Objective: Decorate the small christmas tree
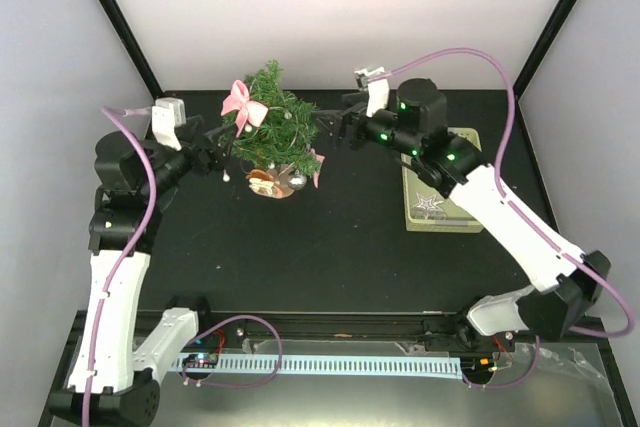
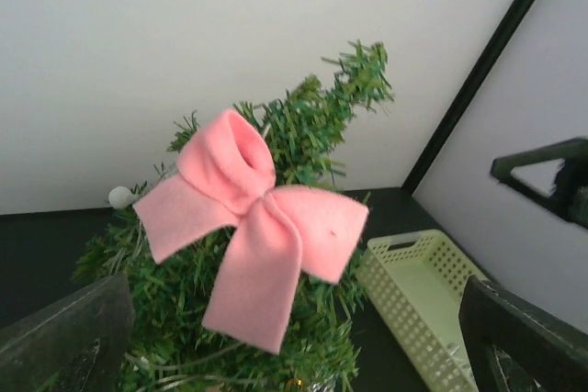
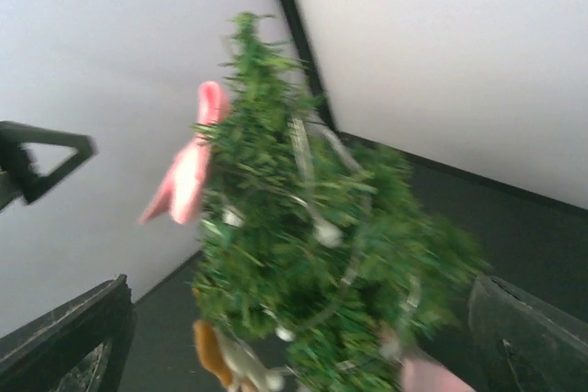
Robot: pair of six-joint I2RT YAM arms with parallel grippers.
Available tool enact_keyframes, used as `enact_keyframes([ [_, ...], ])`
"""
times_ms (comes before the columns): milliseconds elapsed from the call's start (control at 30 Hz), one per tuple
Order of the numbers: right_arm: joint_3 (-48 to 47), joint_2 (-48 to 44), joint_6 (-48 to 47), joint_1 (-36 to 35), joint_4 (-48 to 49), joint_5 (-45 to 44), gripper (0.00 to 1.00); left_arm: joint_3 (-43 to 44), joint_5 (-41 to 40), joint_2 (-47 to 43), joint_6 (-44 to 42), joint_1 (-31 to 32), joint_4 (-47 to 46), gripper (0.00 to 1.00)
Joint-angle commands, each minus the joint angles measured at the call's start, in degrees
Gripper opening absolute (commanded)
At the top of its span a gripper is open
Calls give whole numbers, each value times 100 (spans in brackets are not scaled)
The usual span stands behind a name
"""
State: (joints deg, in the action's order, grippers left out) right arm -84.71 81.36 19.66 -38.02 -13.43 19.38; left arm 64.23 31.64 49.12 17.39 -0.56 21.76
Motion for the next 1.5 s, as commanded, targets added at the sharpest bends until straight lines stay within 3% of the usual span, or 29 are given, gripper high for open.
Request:
enact_keyframes([
  [0, 232, -556, -802, 110, -1082, -1633, 100, -246, -964, -231, -866, 387, 513, 99],
  [200, 478, -697, -786, 795, -2183, -2740, 100, -595, -2574, -682, -970, 820, 626, 99],
  [333, 582, -362, -629, 1432, -2714, -3523, 97, -977, -2770, -996, -1146, 1073, 513, 99],
  [533, 1469, -148, 996, 2228, -2087, -2653, 81, -1747, -2697, -1484, -1490, 1344, 166, 99],
  [600, 1567, -6, 1107, 2245, -2099, -2931, 75, -1896, -2742, -1580, -1514, 1381, 102, 99],
  [733, 1573, 410, 1210, 2437, -2234, -3558, 54, -2157, -2743, -1639, -1589, 1446, -33, 99],
  [833, 1804, 591, 1846, 2666, -2114, -3159, 50, -2351, -2840, -1672, -1632, 1471, -160, 99],
  [1033, 2153, 1032, 3103, 2993, -2180, -3230, 45, -2342, -2963, -1738, -1728, 1554, -96, 99],
  [1267, 2495, 1387, 4088, 3375, -2104, -2882, 31, -2348, -3030, -1748, -1739, 1567, -110, 99],
  [1467, 2872, 1207, 4589, 3530, -1679, -2744, 28, -2345, -3023, -1735, -1748, 1567, -108, 99],
])
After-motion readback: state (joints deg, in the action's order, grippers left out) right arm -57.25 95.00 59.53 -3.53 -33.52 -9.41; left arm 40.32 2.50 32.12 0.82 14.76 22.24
